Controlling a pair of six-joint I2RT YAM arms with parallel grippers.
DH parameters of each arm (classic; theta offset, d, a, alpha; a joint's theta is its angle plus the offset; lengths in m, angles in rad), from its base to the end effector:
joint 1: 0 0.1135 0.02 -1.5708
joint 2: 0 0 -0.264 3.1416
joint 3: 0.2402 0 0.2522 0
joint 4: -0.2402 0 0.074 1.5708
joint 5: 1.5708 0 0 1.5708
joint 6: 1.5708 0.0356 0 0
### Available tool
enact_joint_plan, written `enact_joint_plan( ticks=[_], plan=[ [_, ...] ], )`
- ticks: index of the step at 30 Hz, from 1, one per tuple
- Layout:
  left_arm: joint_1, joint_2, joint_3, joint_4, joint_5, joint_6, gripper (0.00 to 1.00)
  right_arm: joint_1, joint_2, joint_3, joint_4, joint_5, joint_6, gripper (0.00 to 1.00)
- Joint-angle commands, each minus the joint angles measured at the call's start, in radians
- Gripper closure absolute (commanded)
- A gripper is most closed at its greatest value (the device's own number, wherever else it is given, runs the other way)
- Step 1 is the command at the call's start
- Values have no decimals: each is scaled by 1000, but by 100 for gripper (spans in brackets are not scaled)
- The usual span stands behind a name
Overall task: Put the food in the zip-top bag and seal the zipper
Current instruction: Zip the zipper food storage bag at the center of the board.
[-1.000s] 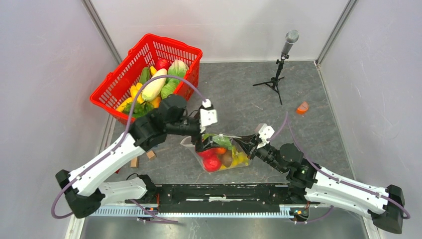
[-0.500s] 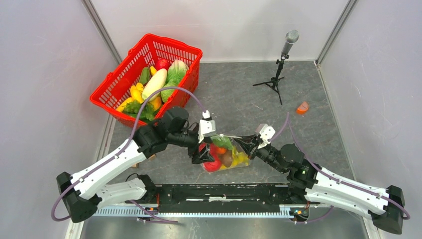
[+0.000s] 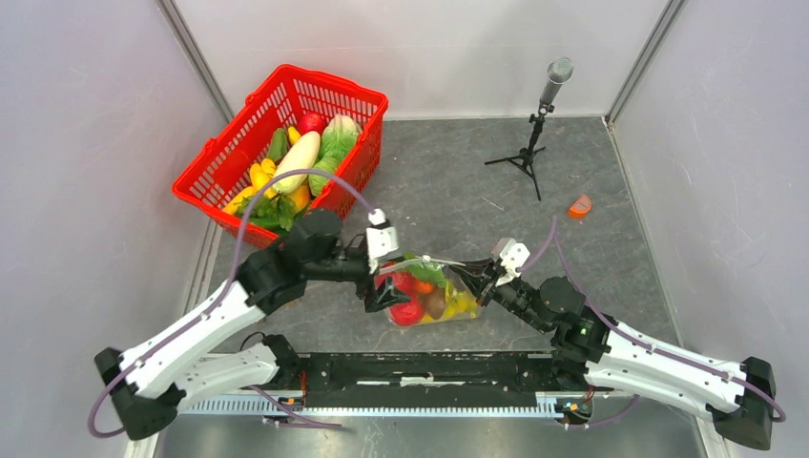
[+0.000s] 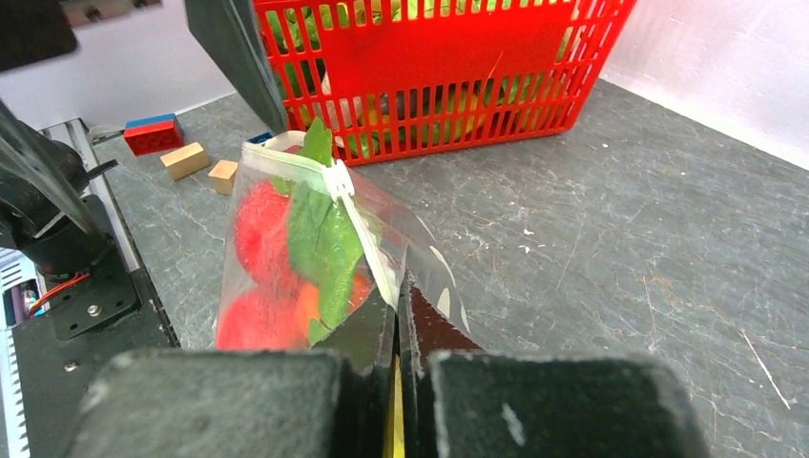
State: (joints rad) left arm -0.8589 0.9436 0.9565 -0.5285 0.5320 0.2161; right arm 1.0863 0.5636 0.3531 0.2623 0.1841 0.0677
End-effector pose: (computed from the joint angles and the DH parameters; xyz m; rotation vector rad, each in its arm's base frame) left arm 0.1172 -0.1635 0.3388 1.3743 1.6484 -0.9381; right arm 0.0793 0.1366 0.2677 -0.6298 1.4397 0.7776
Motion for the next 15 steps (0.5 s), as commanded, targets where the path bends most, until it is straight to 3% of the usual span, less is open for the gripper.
enact_joint_plan(
  ticks=[1, 8, 15],
  plan=[
    [4, -136, -71, 204, -65, -35, 11, -2, -13, -1, 75, -12, 14, 100],
    [4, -61, -97, 206, -15, -37, 10, -2, -12, 3, 77, -24, 17, 100],
    [4, 13, -139, 292, -59, -47, 14, -2, -6, 4, 76, -34, 21, 100]
  ],
)
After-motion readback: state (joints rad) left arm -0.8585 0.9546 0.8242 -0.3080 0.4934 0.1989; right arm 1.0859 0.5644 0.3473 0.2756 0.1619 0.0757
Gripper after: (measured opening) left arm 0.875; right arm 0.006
